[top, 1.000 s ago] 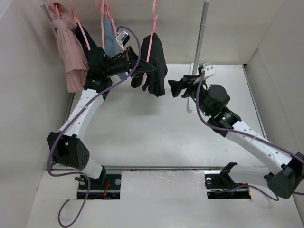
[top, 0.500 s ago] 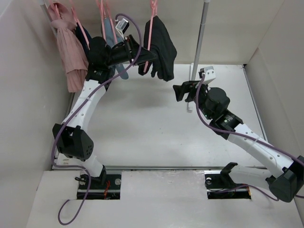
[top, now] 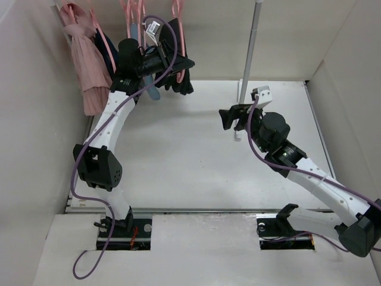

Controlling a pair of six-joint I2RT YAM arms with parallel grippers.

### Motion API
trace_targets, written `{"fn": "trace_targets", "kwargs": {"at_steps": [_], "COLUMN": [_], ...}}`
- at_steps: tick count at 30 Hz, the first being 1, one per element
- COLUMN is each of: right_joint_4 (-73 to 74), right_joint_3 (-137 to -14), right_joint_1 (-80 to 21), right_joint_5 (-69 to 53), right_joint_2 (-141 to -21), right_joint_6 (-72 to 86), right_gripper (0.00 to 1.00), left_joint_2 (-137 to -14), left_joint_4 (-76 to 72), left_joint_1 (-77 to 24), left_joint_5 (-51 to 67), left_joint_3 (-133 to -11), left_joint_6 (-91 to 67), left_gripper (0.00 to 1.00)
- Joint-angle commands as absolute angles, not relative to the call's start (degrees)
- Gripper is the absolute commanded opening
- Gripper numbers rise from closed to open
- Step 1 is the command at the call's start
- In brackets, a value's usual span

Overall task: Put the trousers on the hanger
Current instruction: Place the hanger at the clothesline.

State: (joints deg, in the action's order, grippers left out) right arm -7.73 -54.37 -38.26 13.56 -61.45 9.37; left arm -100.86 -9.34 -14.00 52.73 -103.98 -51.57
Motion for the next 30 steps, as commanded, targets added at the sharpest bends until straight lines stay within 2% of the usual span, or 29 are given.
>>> {"fn": "trace_targets", "kwargs": {"at_steps": [1, 4, 5, 8, 9, 11, 12, 13, 15, 16, 20, 26, 28, 30], "right_joint_4": [-8.61, -8.09, -8.09, -7.47, -6.86, -6.25, -5.72, -5.71, -5.71, -5.19, -5.19, -4.14, -3.60, -2.29], "right_joint_3": [-54.32, -54.32, -54.32, -54.32, -54.32, -54.84, -54.84, -54.84, -54.84, -54.84, -54.32, -53.79, -53.79, -53.79], "right_joint_1": [-37.97, -37.97, -37.97, -37.97, -37.97, -37.97, -37.97, -37.97, -37.97, -37.97, -37.97, -37.97, -37.97, -36.83], "right_joint_5": [13.54, 13.54, 13.54, 13.54, 13.54, 13.54, 13.54, 13.54, 13.54, 12.93, 11.78, 11.78, 13.10, 13.10], "right_joint_2": [-60.03, -60.55, -60.56, -60.56, -60.56, -60.56, -60.56, -60.56, -59.95, -59.94, -59.33, -58.18, -57.66, -58.18], "right_joint_6": [9.84, 9.84, 9.84, 9.84, 9.84, 9.84, 9.84, 9.84, 9.84, 9.84, 9.84, 9.84, 10.37, 10.90], "right_gripper": [0.83, 0.83, 0.83, 0.85, 0.85, 0.85, 0.85, 0.85, 0.85, 0.85, 0.86, 0.87, 1.00, 1.00], "left_joint_2": [-98.09, -100.18, -100.20, -99.41, -98.71, -96.87, -96.86, -96.07, -95.46, -94.84, -92.56, -84.30, -82.00, -77.71], "left_joint_4": [-18.11, -15.83, -15.82, -14.42, -12.93, -9.34, -7.23, -3.12, 1.29, 8.28, 19.31, 23.99, 25.39, 25.40], "left_joint_1": [-13.89, -13.89, -13.89, -13.89, -13.89, -13.89, -13.89, -13.89, -13.36, -13.36, -13.36, -13.97, -14.68, -14.68], "left_joint_5": [50.89, 51.58, 53.33, 54.84, 55.37, 54.59, 53.54, 53.00, 51.78, 47.59, 36.96, 27.19, 24.71, 19.98], "left_joint_3": [-109.78, -111.27, -111.27, -108.91, -107.42, -107.40, -107.40, -108.19, -108.98, -111.07, -113.12, -106.01, -101.71, -95.84], "left_joint_6": [-45.00, -44.47, -44.47, -44.57, -43.43, -37.83, -35.88, -34.21, -28.43, -25.69, -14.62, -7.39, -4.58, -3.35], "left_gripper": [0.00, 0.00, 0.18, 0.49, 0.66, 0.83, 0.95, 1.00, 1.00, 1.00, 1.00, 1.00, 1.00, 1.00]}}
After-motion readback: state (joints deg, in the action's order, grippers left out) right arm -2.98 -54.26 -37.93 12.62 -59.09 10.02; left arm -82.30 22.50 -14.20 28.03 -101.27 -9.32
